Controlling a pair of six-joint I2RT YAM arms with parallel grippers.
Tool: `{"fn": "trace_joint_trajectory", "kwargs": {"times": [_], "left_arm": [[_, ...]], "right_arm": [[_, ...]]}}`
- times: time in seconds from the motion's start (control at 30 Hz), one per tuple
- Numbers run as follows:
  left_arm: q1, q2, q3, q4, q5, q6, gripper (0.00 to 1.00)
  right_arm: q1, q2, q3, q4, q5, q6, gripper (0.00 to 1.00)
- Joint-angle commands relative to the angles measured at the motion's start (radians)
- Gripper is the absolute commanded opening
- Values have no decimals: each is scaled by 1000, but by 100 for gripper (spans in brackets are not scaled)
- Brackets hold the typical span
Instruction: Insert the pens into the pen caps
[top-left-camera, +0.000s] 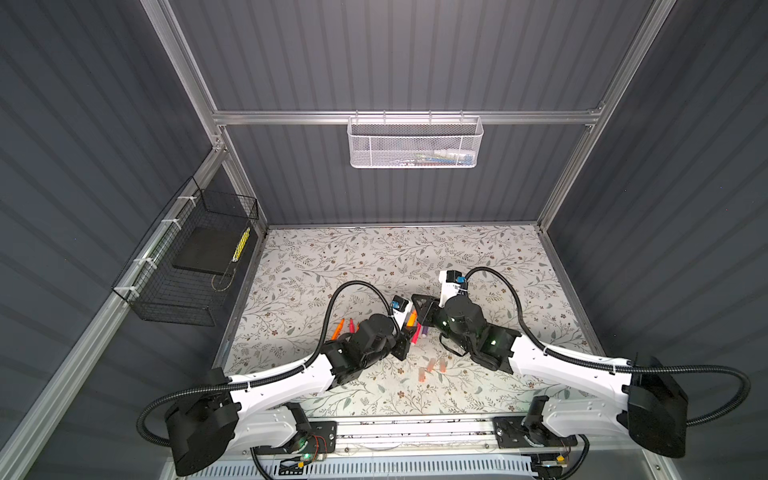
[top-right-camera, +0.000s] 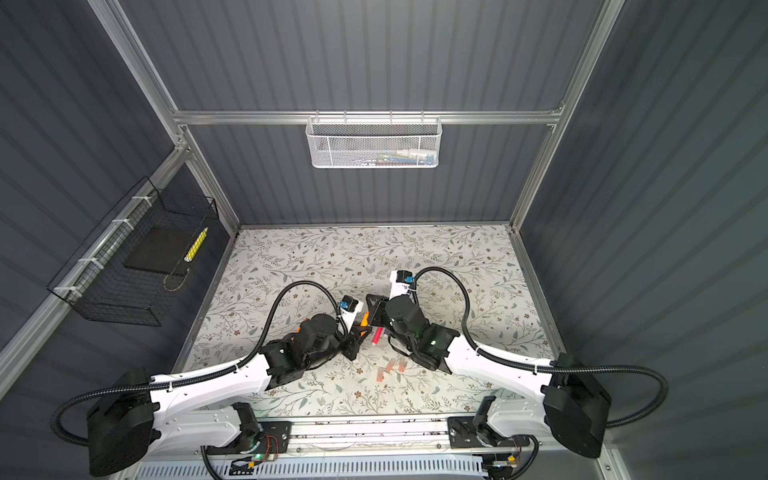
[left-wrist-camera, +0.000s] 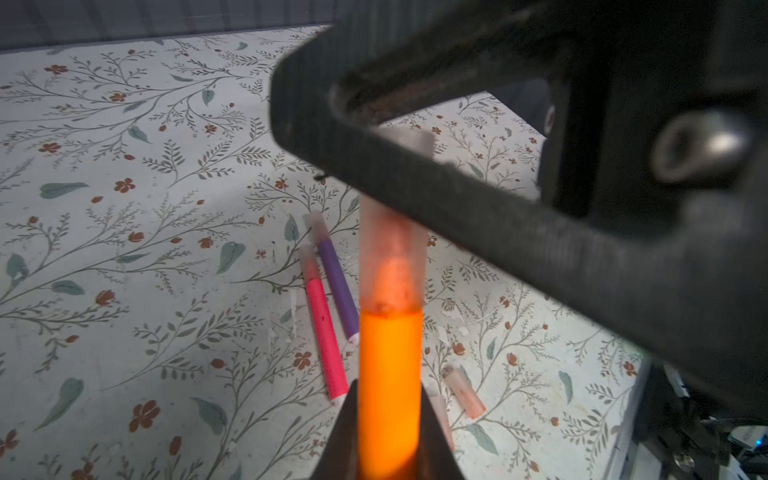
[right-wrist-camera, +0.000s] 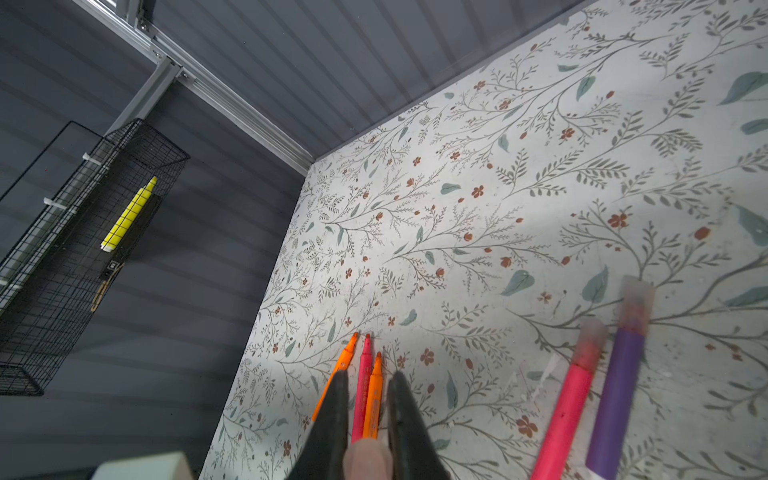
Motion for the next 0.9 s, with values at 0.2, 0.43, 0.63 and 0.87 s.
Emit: {"fn": "trace_joint_trajectory", "kwargs": {"times": [0.2,0.43,0.63,0.87], "left_arm": [[325,-25,42,214,390,-106,0],[367,-102,40,186,446,-78,0],[367,-125,14,147,205,-59,0],[367,-45,-44,157,261,-80,0]], "right_arm": [[104,24,-128,209,-343,-117,0],[128,-15,-179,227,-325,-145,0],[158,30,-103,77,-218,-64,0],[147,8,-57,-73,-55,-52,17]]}}
